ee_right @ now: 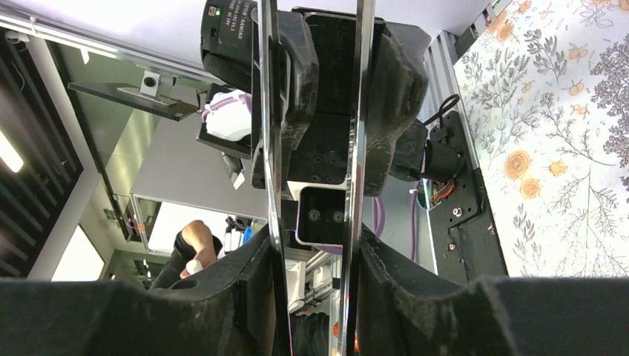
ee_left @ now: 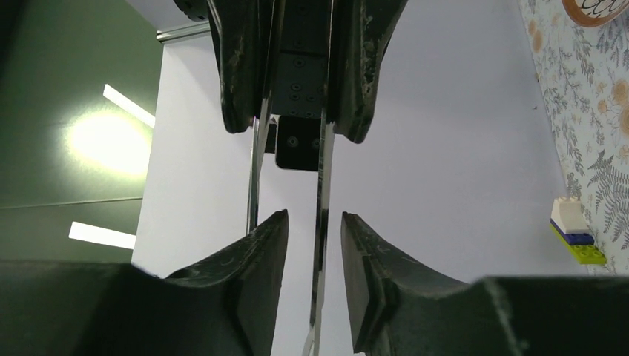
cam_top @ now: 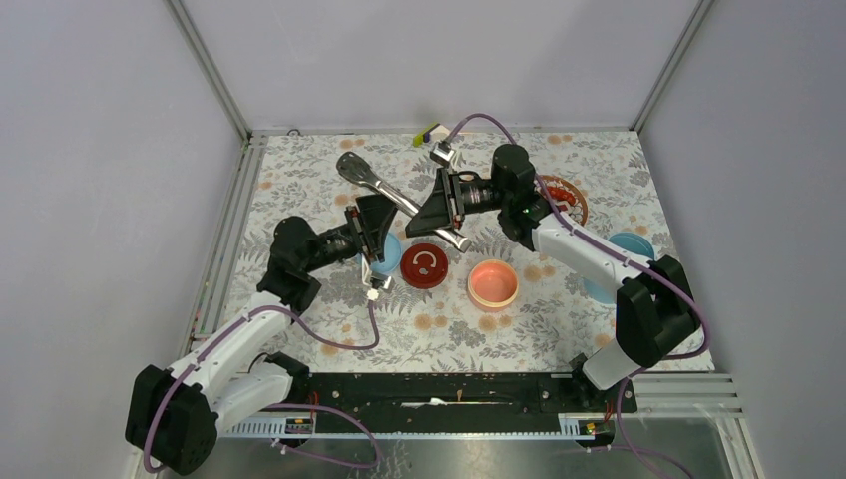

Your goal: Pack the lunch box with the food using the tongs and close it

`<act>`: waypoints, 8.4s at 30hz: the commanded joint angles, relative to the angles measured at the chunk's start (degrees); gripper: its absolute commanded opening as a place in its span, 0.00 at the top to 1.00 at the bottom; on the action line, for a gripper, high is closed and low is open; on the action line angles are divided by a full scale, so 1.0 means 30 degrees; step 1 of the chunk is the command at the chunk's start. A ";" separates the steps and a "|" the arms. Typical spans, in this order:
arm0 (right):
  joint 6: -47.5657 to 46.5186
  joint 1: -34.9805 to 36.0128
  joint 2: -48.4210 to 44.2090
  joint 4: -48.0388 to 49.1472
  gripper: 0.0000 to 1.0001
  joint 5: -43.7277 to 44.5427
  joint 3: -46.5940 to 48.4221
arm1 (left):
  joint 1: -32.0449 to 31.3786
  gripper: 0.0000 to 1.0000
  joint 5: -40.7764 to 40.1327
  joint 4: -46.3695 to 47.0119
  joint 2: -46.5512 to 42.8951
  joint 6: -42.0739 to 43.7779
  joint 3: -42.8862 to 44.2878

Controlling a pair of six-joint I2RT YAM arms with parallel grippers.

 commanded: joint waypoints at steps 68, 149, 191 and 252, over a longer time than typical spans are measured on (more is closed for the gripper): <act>-3.3052 -1.0432 -0.2162 -3.4846 0.56 2.3326 0.8050 | 0.2595 0.01 -0.5788 -2.3167 0.5179 -3.4334 1.4810; -3.6474 -0.8490 0.6038 -3.7834 0.50 3.1388 1.2763 | 0.2581 0.01 -0.4539 -2.3402 0.4914 -3.4716 1.4550; -3.6801 -0.8490 0.3990 -3.7834 0.59 2.8718 1.4245 | 0.2581 0.01 -0.4859 -2.3206 0.5107 -3.4926 1.4322; -3.6920 -0.1665 -0.4988 -3.5358 0.49 2.2362 0.3481 | 0.6565 0.01 -0.3657 -2.1253 0.5325 -3.8027 1.2860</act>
